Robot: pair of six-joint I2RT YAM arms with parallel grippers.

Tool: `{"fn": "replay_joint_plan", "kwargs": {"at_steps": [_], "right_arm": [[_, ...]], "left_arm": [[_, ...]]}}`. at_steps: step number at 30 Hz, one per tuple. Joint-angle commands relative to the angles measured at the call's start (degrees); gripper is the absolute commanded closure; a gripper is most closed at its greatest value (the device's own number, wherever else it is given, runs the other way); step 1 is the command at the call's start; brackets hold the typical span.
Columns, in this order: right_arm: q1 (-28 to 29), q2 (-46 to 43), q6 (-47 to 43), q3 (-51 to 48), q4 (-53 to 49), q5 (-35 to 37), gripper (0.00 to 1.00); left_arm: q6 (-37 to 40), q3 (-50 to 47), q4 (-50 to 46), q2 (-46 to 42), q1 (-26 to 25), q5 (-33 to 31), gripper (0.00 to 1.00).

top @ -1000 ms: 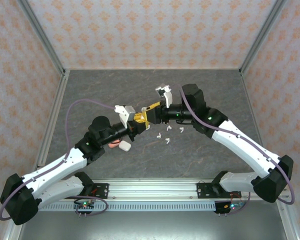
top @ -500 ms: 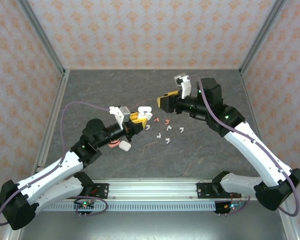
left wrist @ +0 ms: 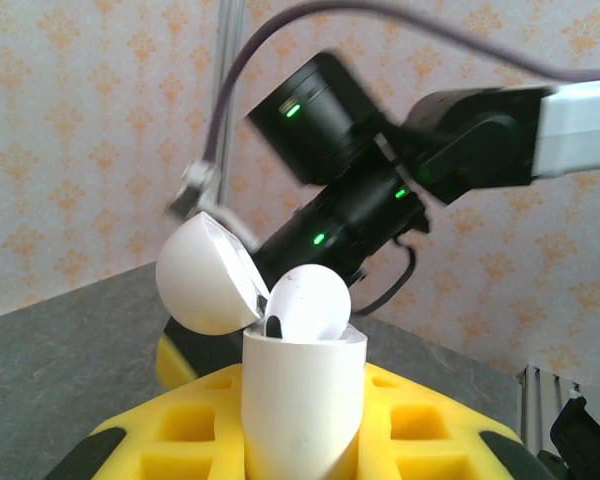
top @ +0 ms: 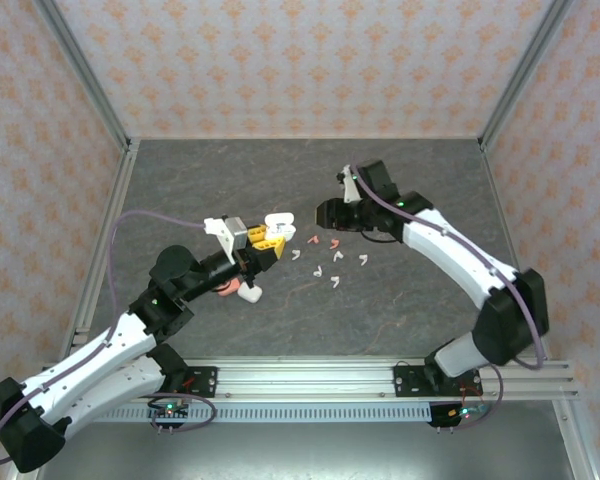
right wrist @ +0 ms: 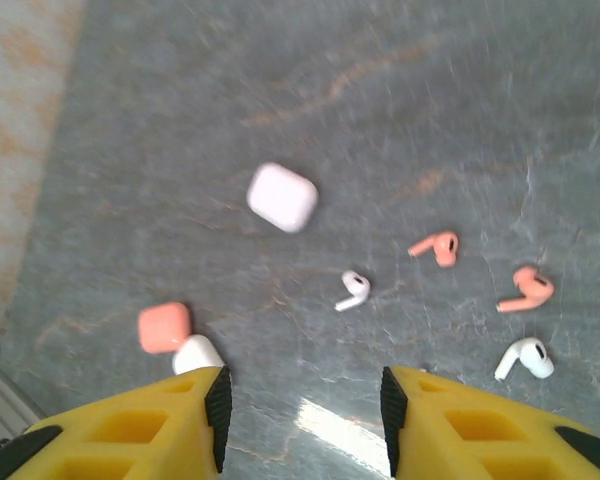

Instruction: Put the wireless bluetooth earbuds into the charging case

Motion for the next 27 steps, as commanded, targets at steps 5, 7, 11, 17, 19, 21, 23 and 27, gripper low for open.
{"fn": "replay_joint_plan", "kwargs": {"at_steps": [5, 7, 11, 17, 19, 21, 23, 27], "right_arm": [[5.1, 10.1, 8.6, 0.4, 3.5, 3.3, 0.54], [6.2, 12.9, 10.7, 0.7, 5.0, 5.4, 0.54], [8.3, 18.7, 12.7, 3.2, 5.8, 8.6, 0.54], [10.6, 25.7, 12.0, 7.7, 3.7, 12.0, 0.55], [10.8, 27.1, 11.7, 8.5, 3.4, 12.6, 0.55], [11.1, 28.2, 11.0, 9.3, 2.6, 13.3, 0.54], [11.3, 29.3, 10.2, 10.5, 1.6, 13.6, 0.54], [12.1, 31.4, 8.2, 12.7, -1.5, 14.8, 0.54]], "left_arm": [[1.4, -0.2, 0.0, -1.6, -0.5, -0.7, 1.0], [1.4, -0.3, -0.1, -1.8, -0.5, -0.6, 1.0], [1.6, -0.4, -0.5, -2.5, -0.5, -0.8, 1.0], [1.4, -0.5, -0.8, -3.1, -0.5, -0.8, 1.0], [1.4, -0.5, -1.0, -3.3, -0.5, -0.9, 1.0], [1.4, -0.6, -1.2, -3.4, -0.5, -1.1, 1.0], [1.5, -0.7, -1.1, -3.5, -0.5, -1.1, 1.0], [1.6, -0.7, -1.3, -3.6, -0.5, -1.2, 1.0]]}}
